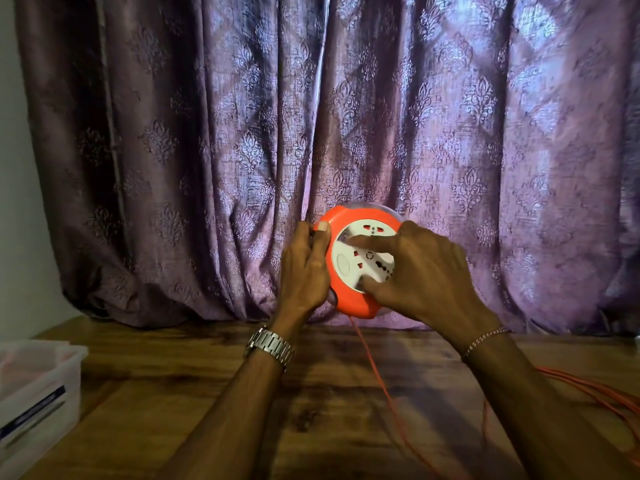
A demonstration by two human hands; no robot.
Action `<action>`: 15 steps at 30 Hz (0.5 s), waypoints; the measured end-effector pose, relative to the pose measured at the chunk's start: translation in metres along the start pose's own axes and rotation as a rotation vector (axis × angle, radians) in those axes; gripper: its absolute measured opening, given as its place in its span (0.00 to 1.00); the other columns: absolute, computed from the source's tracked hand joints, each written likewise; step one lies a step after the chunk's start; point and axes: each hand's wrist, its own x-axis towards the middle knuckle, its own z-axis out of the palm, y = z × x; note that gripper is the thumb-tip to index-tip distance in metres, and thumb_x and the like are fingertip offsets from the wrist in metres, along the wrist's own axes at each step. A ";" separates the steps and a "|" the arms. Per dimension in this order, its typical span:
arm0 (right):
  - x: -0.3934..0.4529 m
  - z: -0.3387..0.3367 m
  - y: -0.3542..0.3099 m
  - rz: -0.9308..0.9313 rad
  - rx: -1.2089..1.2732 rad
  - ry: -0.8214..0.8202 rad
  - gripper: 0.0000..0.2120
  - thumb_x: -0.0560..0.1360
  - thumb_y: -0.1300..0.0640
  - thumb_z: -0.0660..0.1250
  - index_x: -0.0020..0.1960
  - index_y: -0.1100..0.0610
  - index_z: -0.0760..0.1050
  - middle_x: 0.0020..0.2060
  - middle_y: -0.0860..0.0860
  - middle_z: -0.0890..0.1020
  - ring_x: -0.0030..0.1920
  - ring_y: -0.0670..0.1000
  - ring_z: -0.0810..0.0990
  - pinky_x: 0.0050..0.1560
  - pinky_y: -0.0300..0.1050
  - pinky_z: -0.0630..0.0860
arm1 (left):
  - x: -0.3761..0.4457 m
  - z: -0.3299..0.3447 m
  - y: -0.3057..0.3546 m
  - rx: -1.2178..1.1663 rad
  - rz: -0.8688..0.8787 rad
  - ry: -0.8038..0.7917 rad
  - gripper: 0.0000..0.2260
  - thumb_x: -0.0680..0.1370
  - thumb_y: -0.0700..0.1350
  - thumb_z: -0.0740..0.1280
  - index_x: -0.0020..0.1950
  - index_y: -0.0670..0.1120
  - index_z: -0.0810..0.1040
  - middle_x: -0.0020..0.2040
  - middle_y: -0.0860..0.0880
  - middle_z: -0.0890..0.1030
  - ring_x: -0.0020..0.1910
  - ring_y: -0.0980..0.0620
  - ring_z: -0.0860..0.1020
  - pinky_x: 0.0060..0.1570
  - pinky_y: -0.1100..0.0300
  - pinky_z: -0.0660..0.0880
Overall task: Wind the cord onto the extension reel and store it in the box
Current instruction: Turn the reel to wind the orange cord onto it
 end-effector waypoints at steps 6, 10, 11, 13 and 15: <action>0.004 0.000 -0.001 0.023 -0.035 0.134 0.28 0.64 0.28 0.62 0.59 0.39 0.78 0.38 0.49 0.84 0.42 0.55 0.81 0.34 0.44 0.72 | 0.001 -0.001 0.000 -0.021 -0.011 -0.011 0.15 0.79 0.67 0.60 0.39 0.58 0.71 0.34 0.53 0.75 0.37 0.43 0.73 0.46 0.28 0.75; 0.006 -0.003 0.004 -0.171 0.070 0.121 0.11 0.71 0.47 0.69 0.52 0.46 0.81 0.44 0.48 0.80 0.48 0.53 0.74 0.35 0.42 0.68 | 0.002 -0.004 0.000 -0.029 -0.018 0.008 0.15 0.78 0.67 0.59 0.39 0.60 0.72 0.34 0.53 0.76 0.37 0.46 0.73 0.47 0.29 0.75; 0.006 -0.004 0.006 -0.222 0.101 0.105 0.10 0.70 0.53 0.70 0.51 0.47 0.82 0.47 0.48 0.80 0.50 0.54 0.74 0.37 0.42 0.69 | 0.002 -0.005 0.000 -0.035 -0.021 0.013 0.15 0.78 0.67 0.59 0.38 0.60 0.72 0.33 0.54 0.76 0.36 0.47 0.72 0.46 0.30 0.75; 0.007 -0.003 0.008 -0.297 0.147 0.013 0.17 0.66 0.64 0.68 0.50 0.46 0.82 0.57 0.49 0.79 0.54 0.55 0.72 0.42 0.42 0.70 | 0.003 -0.006 0.000 -0.048 -0.026 0.023 0.16 0.78 0.67 0.59 0.38 0.58 0.71 0.31 0.57 0.76 0.34 0.49 0.71 0.45 0.31 0.74; 0.007 -0.003 0.006 -0.318 0.163 -0.114 0.26 0.62 0.68 0.68 0.53 0.44 0.82 0.65 0.50 0.75 0.58 0.57 0.71 0.49 0.47 0.73 | 0.002 -0.006 0.001 -0.051 -0.024 0.030 0.16 0.78 0.66 0.59 0.38 0.57 0.70 0.30 0.59 0.75 0.33 0.51 0.69 0.44 0.33 0.74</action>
